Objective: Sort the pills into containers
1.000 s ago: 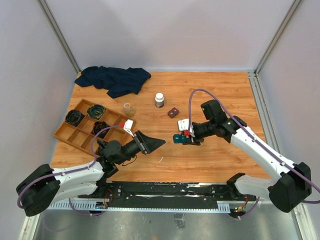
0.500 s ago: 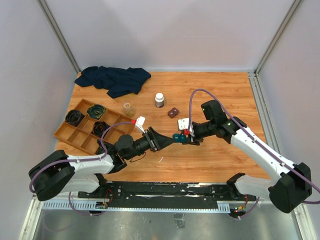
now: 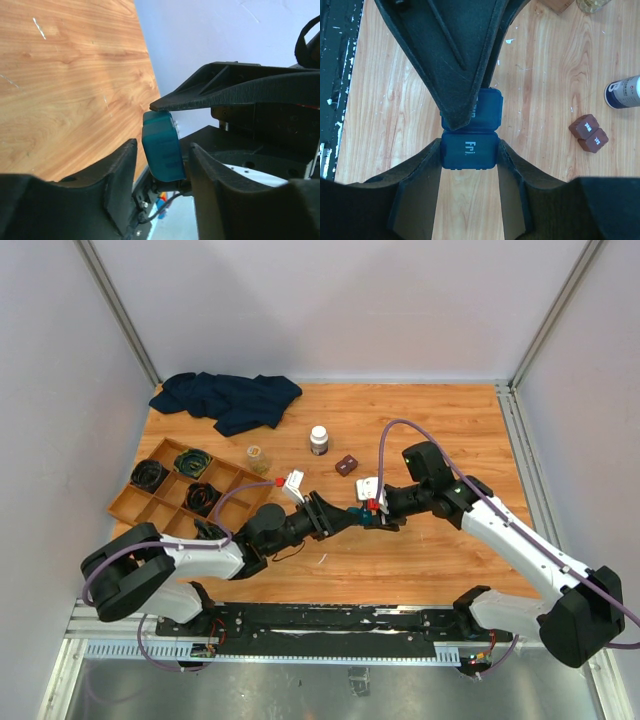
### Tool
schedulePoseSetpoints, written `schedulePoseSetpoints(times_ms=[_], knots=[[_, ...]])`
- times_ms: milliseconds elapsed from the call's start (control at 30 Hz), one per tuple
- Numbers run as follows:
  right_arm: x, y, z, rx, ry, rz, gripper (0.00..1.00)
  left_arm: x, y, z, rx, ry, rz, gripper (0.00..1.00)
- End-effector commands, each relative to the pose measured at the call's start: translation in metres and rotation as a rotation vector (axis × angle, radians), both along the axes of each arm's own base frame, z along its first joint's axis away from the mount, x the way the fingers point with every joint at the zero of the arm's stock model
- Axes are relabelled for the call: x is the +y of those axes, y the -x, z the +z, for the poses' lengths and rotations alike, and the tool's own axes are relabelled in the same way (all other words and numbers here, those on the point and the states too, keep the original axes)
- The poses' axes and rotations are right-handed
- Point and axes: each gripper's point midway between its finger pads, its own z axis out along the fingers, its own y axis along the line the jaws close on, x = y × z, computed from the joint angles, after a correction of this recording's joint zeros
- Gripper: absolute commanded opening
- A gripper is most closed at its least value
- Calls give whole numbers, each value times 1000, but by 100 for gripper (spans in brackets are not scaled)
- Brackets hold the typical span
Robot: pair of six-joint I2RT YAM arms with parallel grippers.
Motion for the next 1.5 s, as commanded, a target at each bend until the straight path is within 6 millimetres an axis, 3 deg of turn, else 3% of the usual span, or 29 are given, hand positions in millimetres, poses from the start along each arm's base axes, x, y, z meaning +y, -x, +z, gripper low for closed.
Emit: schedulePoseSetpoints(times_ms=[0, 133, 267, 300, 400, 600, 767, 967, 1200, 1467], knots=[[0, -2, 2, -35, -2, -10, 27, -6, -6, 9, -28, 17, 23, 43], [0, -2, 1, -41, 1, -13, 27, -10, -6, 1, -11, 1, 15, 34], [2, 2, 1, -33, -8, 4, 31, -10, -6, -6, -2, -12, 15, 3], [2, 3, 1, -31, -8, 8, 35, -9, -6, -6, -2, -13, 18, 1], [2, 4, 2, -29, -10, 9, 50, -5, -5, -6, -12, -16, 22, 0], [0, -2, 9, -12, -19, -36, 59, -3, 9, -2, -63, -26, -45, 0], [-8, -14, 17, -13, -25, -112, 59, 2, 18, -4, -71, -31, -75, 0], [-9, -13, 30, 26, -73, -129, 59, 0, 22, -13, -51, -47, -98, 0], [-19, -40, 28, 21, -58, -300, 55, -1, 27, -9, -96, -54, -132, 0], [-17, -47, 16, 78, -61, -354, 50, 1, 30, -12, -128, -74, -144, 0]])
